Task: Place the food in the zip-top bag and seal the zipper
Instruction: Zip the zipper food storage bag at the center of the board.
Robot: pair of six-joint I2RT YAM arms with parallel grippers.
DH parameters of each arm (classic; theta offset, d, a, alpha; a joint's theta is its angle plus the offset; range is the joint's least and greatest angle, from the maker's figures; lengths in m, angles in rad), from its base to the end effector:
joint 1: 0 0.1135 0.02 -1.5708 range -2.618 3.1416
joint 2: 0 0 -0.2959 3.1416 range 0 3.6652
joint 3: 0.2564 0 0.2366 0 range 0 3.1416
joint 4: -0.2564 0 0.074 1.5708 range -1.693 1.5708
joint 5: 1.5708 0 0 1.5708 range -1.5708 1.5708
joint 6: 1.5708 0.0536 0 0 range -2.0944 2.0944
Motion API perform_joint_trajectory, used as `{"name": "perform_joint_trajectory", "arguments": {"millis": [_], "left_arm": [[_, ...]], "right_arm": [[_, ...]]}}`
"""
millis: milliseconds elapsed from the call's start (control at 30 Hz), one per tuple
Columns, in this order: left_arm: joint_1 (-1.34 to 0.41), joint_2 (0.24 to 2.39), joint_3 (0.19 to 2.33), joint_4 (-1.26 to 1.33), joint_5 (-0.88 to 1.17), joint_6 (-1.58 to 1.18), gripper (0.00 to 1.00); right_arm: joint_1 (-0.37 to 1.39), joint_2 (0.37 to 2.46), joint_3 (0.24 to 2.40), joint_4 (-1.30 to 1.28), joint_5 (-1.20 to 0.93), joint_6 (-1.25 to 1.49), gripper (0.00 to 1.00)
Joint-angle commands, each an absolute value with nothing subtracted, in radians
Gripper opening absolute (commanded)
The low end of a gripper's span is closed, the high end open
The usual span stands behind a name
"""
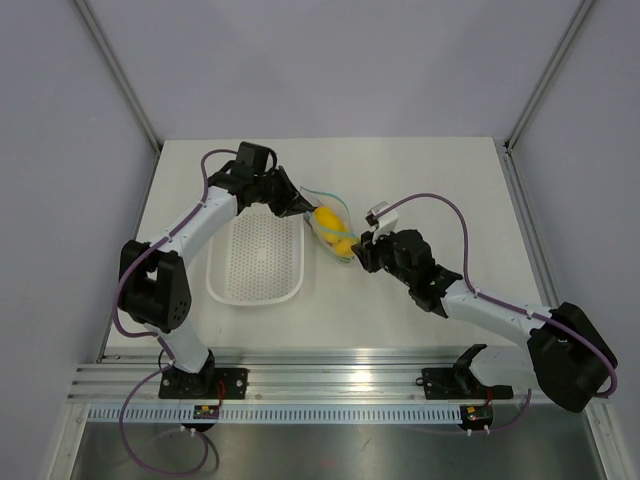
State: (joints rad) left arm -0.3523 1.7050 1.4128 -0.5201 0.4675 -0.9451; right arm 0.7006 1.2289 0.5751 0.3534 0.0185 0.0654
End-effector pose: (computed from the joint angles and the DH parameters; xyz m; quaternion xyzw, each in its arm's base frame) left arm 0.3482 -0.1537 0.3098 -0.1819 0.8893 -0.3891 0.1570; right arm 0.2000 0.1674 0.2629 -0.2461 0.7664 0.2148 0.5531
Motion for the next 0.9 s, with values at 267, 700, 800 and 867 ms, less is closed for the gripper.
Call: {"name": "perform_joint_trajectory", "arguments": {"millis": [267,700,800,867], "left_arm": [[-0.350,1.651,1.382,-0.465,0.508,-0.934,0.00],[-0.299,1.528,1.503,-0.669,0.433,-0.267,0.83],[-0.333,1.532,1.546,-0.650,0.436,-0.112,0.82],[-0.356,1.535,1.559,-0.617,0.466,-0.007,0.82]], "right_arm": [[0.707,1.218,0.523,0.567,0.072,0.057,0.00],[0.615,1.144,0.644,0.295,-0.225,-0.259,0.00],[0.540,1.138,0.690,0.235,-0.335,-0.298,0.00],[0.483,1.157,0.742,0.184,-0.386,-0.320,0.00]]}}
